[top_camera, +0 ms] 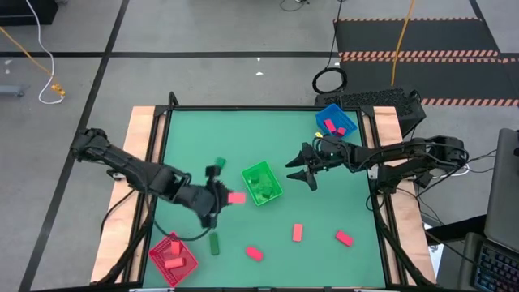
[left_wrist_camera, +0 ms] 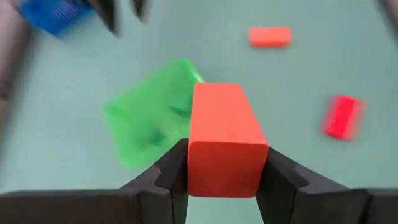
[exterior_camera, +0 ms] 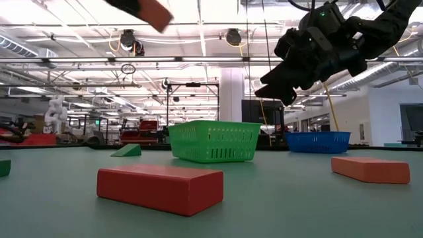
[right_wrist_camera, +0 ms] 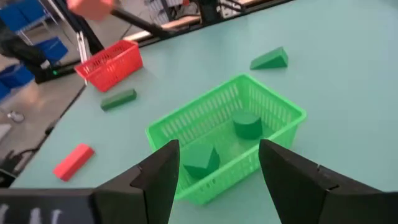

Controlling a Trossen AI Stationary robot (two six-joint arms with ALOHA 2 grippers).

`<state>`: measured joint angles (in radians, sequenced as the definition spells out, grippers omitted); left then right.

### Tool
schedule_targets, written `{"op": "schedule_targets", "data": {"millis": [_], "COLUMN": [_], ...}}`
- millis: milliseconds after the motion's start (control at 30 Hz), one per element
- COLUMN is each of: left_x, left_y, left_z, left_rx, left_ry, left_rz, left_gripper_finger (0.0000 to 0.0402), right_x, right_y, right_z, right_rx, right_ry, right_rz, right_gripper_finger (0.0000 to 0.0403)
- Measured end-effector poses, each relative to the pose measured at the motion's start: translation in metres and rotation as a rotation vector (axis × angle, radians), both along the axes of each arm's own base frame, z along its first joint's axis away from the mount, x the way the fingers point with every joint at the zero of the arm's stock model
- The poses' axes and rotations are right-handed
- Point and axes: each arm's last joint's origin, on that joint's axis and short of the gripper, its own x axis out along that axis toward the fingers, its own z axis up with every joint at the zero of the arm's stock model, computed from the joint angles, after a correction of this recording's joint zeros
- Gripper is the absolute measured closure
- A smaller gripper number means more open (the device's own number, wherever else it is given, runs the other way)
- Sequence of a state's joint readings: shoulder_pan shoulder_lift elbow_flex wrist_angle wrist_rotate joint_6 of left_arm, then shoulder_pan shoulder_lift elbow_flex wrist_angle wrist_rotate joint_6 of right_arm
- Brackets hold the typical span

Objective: Sort & place blocks by color
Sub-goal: Put the pink block into the red bin, then put the green block into the green bin

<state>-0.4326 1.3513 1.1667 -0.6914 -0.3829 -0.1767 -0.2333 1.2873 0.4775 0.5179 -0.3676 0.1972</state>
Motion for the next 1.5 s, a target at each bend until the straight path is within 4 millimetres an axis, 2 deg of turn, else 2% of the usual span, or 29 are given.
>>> {"op": "schedule_targets", "data": {"millis": [100, 233, 367, 633, 833, 1100, 1333, 1500], "left_x": [-0.01, -0.029, -0.053, -0.089, -0.1, -0.095, -0.093, -0.094], "left_y": [-0.018, -0.041, -0.054, -0.088, -0.115, -0.133, -0.137, -0.129], "left_z": [-0.001, -0.007, -0.015, -0.017, -0.025, -0.05, -0.063, -0.064], "left_rx": [-0.149, -0.229, -0.279, -0.549, -0.707, -0.679, -0.616, -0.546], "left_ry": [0.033, 0.137, 0.265, 0.437, 0.567, 0.612, 0.634, 0.653], "left_rz": [0.006, -0.026, 0.097, 0.292, 0.359, 0.477, 0.497, 0.517], "left_gripper_finger": [0.0267, 0.0267, 0.0267, 0.0267, 0.0267, 0.0264, 0.0136, 0.0081], "right_x": [0.0, 0.0, 0.0, 0.0, 0.001, 0.002, 0.001, 0.001], "right_y": [0.0, 0.001, 0.002, 0.002, 0.001, 0.001, 0.001, 0.001], "right_z": [0.0, -0.001, -0.001, -0.001, 0.002, 0.004, 0.003, 0.003], "right_rx": [-0.004, -0.024, -0.048, -0.102, -0.129, -0.134, -0.105, -0.086], "right_ry": [-0.001, 0.002, -0.002, -0.011, -0.04, -0.061, -0.048, -0.047], "right_rz": [0.002, 0.014, 0.028, 0.046, 0.051, 0.046, 0.037, 0.029], "right_gripper_finger": [0.019, 0.019, 0.019, 0.019, 0.019, 0.019, 0.019, 0.019]}}
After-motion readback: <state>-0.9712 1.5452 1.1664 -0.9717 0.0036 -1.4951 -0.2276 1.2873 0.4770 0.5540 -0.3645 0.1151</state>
